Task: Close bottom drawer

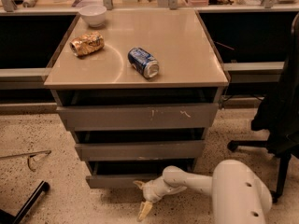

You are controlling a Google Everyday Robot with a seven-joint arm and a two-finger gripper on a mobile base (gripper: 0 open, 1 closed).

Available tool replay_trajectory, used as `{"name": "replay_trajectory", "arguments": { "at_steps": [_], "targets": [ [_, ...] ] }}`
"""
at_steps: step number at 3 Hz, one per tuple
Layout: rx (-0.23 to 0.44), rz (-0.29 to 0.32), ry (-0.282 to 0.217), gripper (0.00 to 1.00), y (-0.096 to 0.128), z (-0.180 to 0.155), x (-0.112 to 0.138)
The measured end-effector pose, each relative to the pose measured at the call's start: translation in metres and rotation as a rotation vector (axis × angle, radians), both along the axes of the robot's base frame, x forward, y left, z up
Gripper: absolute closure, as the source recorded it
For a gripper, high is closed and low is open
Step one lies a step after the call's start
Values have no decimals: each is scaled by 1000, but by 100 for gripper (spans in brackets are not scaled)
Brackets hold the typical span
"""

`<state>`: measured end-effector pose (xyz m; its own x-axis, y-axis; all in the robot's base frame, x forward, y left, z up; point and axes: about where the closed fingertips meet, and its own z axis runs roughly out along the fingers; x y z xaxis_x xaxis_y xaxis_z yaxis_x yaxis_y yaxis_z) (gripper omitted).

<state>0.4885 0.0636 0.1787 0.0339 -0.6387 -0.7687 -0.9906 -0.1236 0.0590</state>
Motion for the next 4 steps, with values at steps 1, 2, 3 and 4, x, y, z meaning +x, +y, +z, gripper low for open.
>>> {"name": "replay_trajectory", "arguments": {
  "at_steps": [1, 2, 3, 4],
  "targets": [
    [57, -102, -19, 0, -8, -29, 33],
    [40, -218, -99, 0, -37, -30, 74],
    [10, -263, -151, 0, -43, -25, 87],
    [10, -263, -151, 0, -43, -25, 87]
  ]
}}
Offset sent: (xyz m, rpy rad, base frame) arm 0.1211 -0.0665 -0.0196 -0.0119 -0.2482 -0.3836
